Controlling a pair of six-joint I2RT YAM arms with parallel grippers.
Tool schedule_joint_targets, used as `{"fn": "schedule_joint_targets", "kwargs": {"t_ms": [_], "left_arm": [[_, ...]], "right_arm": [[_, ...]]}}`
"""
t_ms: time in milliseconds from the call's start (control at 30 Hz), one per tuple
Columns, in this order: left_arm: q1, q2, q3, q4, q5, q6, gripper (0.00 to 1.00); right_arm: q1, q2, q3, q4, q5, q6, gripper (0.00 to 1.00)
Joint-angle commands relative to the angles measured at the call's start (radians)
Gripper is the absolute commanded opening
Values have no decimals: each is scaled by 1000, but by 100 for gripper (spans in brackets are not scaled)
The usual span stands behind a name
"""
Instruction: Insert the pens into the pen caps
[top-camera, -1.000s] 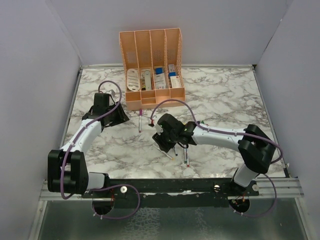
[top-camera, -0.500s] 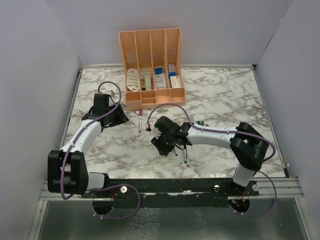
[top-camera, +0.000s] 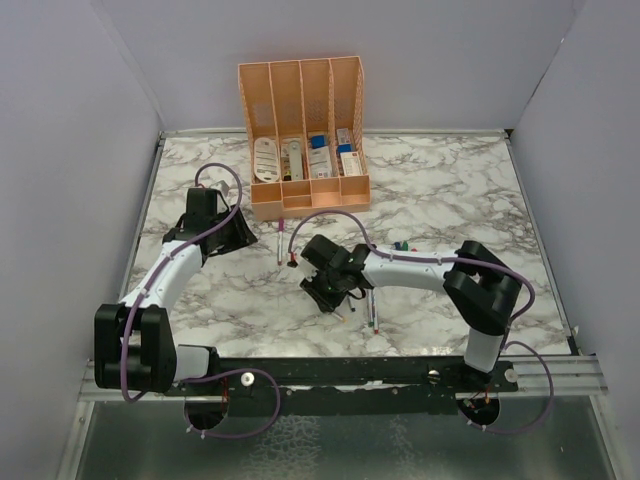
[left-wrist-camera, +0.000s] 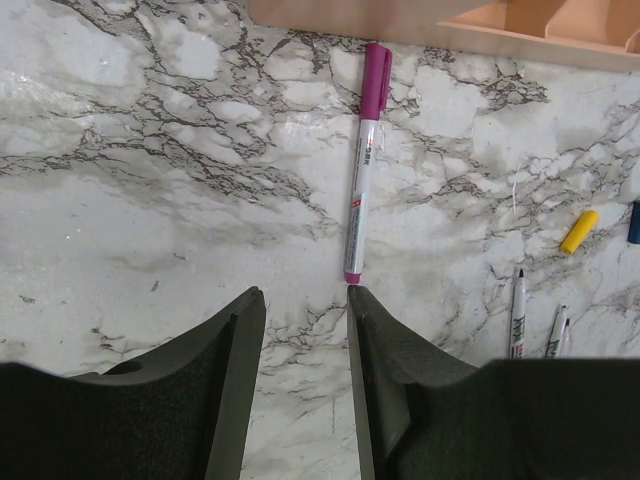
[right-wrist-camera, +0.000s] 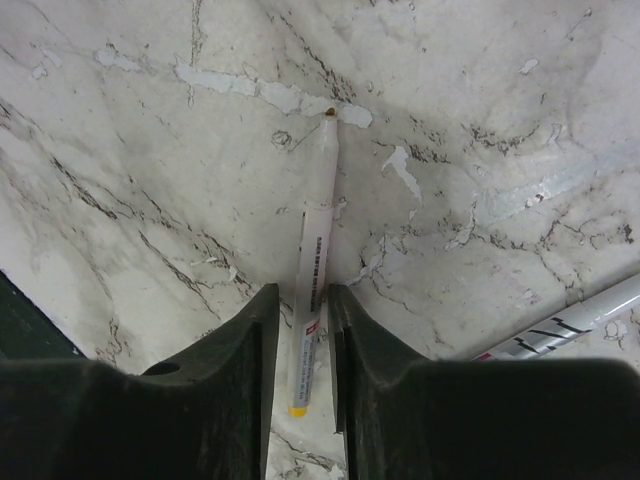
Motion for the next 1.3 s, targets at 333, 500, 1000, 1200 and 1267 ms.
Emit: {"fn": "schedule_joint_targets", "kwargs": {"t_ms": [333,500,1000,1200,1267], "left_arm": [[7,-57,-8,-16,-16,38,41],[7,-66,-16,-17,-25,41,41],[6,-75,-26,75,53,88,41],[2,-61,-26,221,204,95,40],[-9,-56,-21,283,259,90,40]], "right_arm": [[55,150,88,-167,44,29,6],[57,134,107,-168,30,57,1],[-34,-58,235,-20,335,166,1],[-272,-252,99,257,258,297,1],[-346,-310,38,366,209,327,1]]}}
